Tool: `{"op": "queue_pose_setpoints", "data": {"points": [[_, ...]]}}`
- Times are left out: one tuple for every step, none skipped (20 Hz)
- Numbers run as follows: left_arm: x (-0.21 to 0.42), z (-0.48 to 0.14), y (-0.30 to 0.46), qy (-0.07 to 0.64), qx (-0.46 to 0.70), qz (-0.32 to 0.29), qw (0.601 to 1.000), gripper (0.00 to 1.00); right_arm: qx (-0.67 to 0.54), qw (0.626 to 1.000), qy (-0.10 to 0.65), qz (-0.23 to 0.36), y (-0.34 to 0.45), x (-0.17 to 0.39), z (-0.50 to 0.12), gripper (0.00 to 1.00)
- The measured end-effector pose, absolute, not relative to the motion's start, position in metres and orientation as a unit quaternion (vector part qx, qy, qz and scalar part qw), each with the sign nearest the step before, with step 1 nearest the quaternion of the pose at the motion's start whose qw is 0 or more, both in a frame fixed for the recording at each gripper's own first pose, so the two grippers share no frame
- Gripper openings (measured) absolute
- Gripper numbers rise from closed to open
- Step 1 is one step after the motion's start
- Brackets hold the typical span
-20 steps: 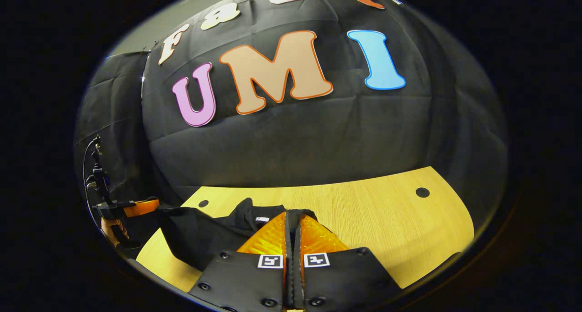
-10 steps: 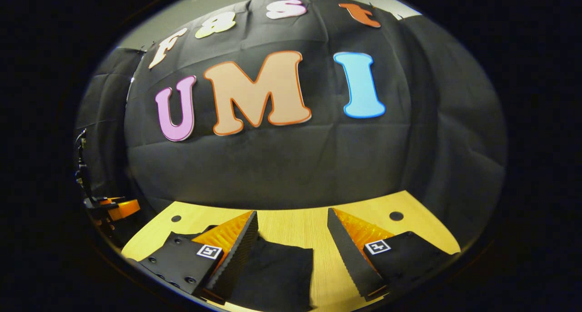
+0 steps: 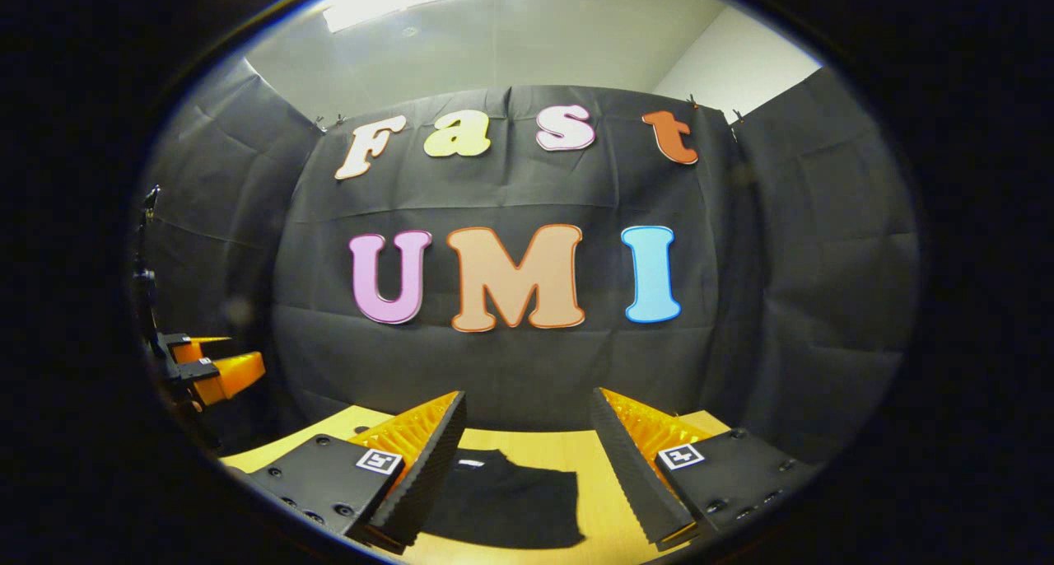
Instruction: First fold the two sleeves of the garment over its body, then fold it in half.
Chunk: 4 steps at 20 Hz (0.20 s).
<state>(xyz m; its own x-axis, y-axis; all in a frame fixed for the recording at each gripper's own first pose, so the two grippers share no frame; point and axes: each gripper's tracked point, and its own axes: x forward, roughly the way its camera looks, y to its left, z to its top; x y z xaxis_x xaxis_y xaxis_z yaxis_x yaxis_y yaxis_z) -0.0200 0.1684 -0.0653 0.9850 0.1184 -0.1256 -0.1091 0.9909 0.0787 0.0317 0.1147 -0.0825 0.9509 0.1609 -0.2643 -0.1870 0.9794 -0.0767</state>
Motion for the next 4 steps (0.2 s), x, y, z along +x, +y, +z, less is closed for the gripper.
{"op": "queue_pose_setpoints", "data": {"points": [[-0.032, -0.058, 0.168, 0.060, 0.032, 0.057, 0.996, 0.99, -0.050, 0.987, 0.124, 0.088, 0.119, 0.018, -0.076, 0.97], [-0.044, -0.051, 0.167, 0.053, 0.031, 0.058, 0.996, 0.99, -0.051, 0.988, 0.119, 0.087, 0.121, 0.007, -0.072, 0.96], [-0.057, -0.047, 0.166, 0.050, 0.032, 0.058, 0.997, 0.99, -0.051, 0.988, 0.119, 0.083, 0.123, -0.006, -0.070, 0.96], [-0.067, -0.043, 0.163, 0.054, 0.032, 0.052, 0.997, 0.94, -0.048, 0.988, 0.122, 0.081, 0.125, -0.018, -0.071, 0.94]]}}
